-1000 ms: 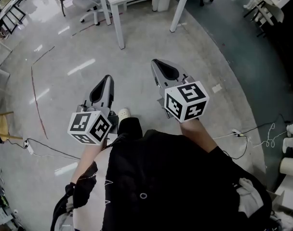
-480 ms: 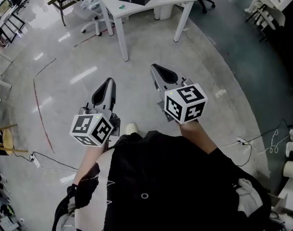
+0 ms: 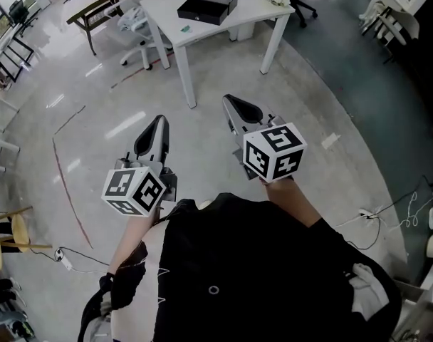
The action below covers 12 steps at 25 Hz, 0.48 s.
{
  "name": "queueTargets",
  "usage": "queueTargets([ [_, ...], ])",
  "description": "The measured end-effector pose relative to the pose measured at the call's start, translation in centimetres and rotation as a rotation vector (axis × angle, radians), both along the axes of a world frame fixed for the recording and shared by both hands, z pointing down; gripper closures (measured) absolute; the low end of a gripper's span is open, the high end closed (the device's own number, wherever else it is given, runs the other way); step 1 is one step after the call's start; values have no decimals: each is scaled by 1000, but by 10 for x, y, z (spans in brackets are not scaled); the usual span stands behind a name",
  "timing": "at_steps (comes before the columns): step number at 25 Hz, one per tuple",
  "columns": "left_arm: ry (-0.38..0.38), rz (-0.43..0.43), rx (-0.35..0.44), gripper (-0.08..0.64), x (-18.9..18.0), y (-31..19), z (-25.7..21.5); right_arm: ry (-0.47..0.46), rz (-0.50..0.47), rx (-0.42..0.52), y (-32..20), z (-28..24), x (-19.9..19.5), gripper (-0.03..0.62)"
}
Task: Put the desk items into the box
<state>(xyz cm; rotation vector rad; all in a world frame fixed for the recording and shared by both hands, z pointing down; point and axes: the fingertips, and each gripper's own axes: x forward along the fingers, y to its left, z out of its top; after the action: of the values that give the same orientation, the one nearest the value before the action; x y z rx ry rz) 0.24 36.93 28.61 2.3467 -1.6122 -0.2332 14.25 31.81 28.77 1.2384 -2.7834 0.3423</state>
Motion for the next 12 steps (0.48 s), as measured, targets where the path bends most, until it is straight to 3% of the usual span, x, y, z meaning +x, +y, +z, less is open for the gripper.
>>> queueTargets([
  [12,5,60,11,551,-38,-36,6,19,0,-19,-30,17,-49,587],
])
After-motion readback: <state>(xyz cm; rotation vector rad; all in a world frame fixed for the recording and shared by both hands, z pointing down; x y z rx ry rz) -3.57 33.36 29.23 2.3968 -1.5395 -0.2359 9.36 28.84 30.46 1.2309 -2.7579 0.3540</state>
